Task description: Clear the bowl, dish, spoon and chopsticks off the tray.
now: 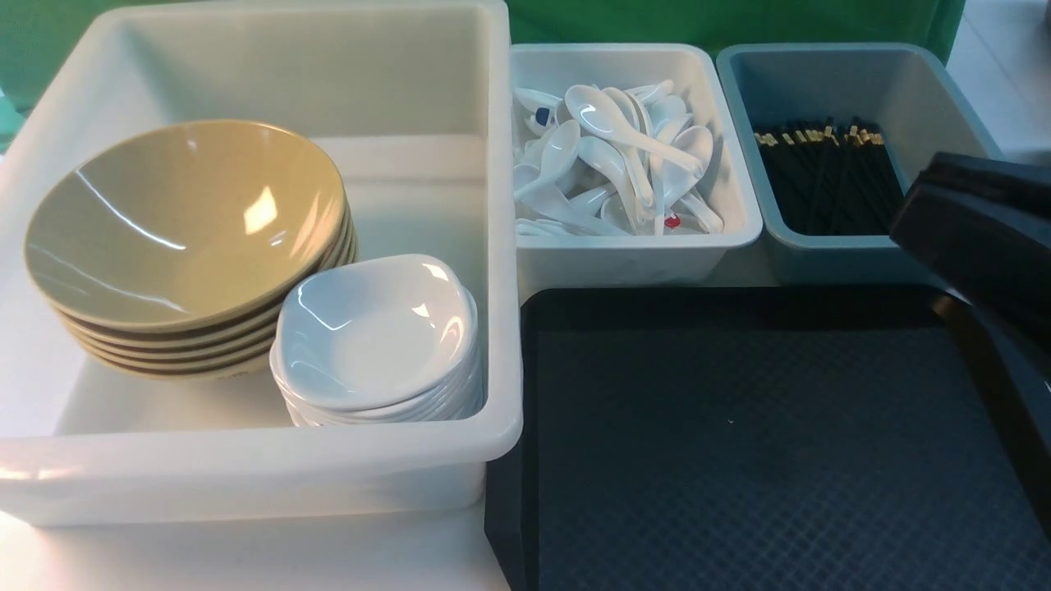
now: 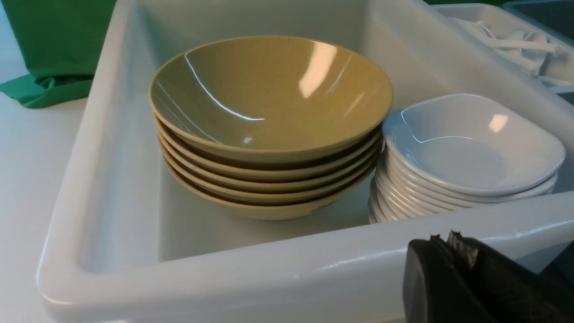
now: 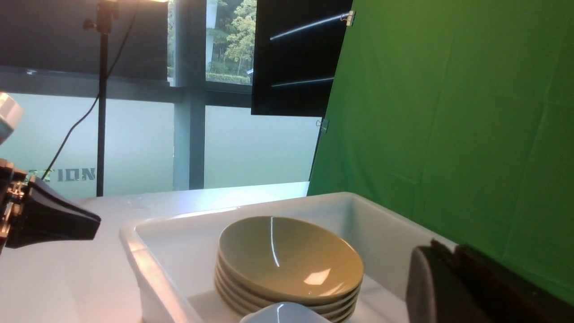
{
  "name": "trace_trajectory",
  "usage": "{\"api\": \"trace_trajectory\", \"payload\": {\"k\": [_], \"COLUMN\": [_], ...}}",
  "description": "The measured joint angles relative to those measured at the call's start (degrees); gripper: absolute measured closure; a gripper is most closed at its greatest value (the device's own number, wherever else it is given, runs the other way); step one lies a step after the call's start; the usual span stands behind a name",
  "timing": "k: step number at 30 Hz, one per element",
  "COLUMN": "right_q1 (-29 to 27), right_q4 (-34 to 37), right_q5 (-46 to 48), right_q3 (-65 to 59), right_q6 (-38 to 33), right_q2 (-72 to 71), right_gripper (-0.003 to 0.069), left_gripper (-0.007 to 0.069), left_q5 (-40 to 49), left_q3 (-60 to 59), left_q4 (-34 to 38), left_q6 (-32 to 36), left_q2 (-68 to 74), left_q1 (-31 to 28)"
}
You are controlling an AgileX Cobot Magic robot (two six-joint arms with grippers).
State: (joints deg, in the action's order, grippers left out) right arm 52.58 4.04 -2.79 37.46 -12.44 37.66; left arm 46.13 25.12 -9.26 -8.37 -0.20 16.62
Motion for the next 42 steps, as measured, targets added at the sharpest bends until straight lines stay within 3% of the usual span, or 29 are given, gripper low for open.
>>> {"api": "trace_trajectory", "payload": {"k": [6,10,13,16,18,23,31,42], "right_q1": [-3.13,-11.92,-23.69,-29.96,-38.42,-49.95,-54.89,-54.88], "right_q4": [0.0,0.0,-0.42,-3.04,-7.63,-9.53,-10.08,-10.08], "right_q5": [-0.28,0.01,0.12,0.18,1.32,8.81,20.5,21.14], "right_q3": [-7.3,-18.04,-28.12,-32.99,-37.46,-39.07,-39.07,-39.07], "right_q6": [4.26,12.83,18.99,19.55,20.16,23.13,22.01,21.7], "right_q2": [-2.37,-7.9,-15.96,-21.32,-27.45,-35.28,-38.25,-38.32], "right_gripper": [0.062,0.0626,0.0626,0.0626,0.0626,0.0626,0.0626,0.0624], "left_gripper": [0.0636,0.0636,0.0636,0.0636,0.0637,0.0638,0.0638,0.0639], "left_q5": [-0.05,-0.05,-0.05,-0.05,-0.05,-0.05,-0.05,-0.05], "left_q3": [0.0,0.0,0.0,0.0,0.0,-0.06,-0.12,-0.16], "left_q4": [0.0,0.0,0.0,0.0,0.0,0.0,0.0,0.0], "left_q6": [0.0,0.0,0.0,0.0,0.0,0.0,0.0,0.0], "left_q2": [0.0,0.0,0.0,0.0,0.0,0.0,0.0,0.0], "left_q1": [0.0,0.0,0.0,0.0,0.0,0.0,0.0,0.0]}}
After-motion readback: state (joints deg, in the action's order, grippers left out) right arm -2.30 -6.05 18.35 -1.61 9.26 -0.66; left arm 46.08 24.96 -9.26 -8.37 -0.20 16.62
